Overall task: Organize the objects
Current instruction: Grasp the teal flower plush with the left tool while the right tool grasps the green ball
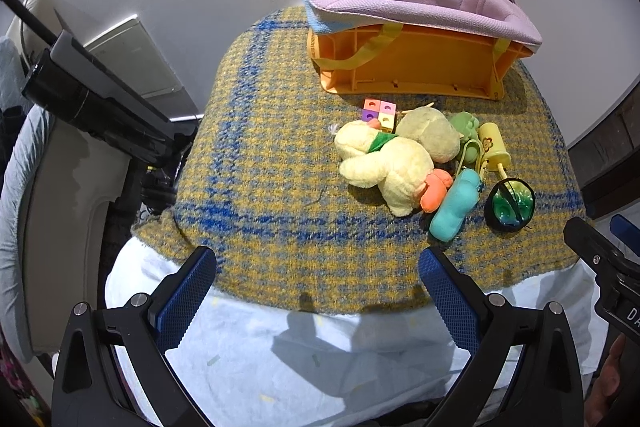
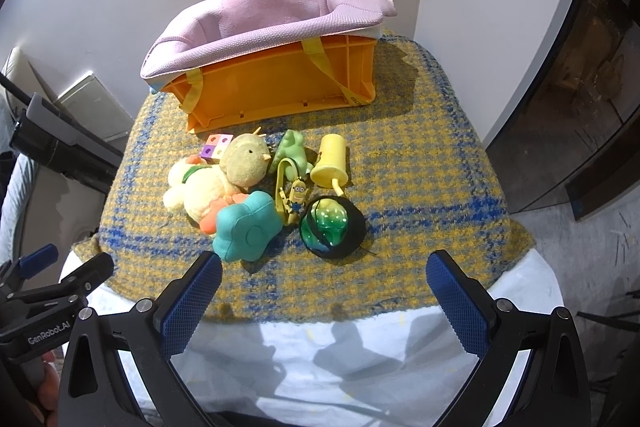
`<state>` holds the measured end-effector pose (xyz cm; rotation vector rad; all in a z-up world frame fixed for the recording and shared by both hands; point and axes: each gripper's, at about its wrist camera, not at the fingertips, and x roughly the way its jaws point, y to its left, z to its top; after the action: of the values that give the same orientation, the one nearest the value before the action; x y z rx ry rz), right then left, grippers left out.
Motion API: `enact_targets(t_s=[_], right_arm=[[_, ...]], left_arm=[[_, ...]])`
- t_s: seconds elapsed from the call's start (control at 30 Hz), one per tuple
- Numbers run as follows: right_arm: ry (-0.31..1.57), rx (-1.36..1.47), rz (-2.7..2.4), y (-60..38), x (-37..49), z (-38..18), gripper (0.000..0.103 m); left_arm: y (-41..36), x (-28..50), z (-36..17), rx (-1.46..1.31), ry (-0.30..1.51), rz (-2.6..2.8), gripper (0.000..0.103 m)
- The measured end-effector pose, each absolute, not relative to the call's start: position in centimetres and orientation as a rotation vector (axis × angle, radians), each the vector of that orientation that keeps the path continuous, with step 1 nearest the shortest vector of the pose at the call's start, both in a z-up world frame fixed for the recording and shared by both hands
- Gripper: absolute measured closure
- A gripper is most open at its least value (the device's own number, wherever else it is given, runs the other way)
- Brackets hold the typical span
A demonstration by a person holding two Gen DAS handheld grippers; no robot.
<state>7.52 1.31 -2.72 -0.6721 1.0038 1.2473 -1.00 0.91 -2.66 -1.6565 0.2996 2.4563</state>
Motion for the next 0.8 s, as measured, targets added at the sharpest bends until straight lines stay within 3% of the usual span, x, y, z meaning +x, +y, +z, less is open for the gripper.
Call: enact_targets(t_s=[0.47, 0.8], right_arm=[[1.031, -0.697, 1.244, 4.5, 8.5, -7.6, 0.004], [1.082, -0.815, 1.237, 7.9, 8.0, -10.8, 0.021]], left_arm=[[3.7, -3.0, -6.0, -1.556, 0.387, 2.441, 0.000], [4.1, -3.8, -7.8, -1.525, 0.381, 2.443, 0.000]])
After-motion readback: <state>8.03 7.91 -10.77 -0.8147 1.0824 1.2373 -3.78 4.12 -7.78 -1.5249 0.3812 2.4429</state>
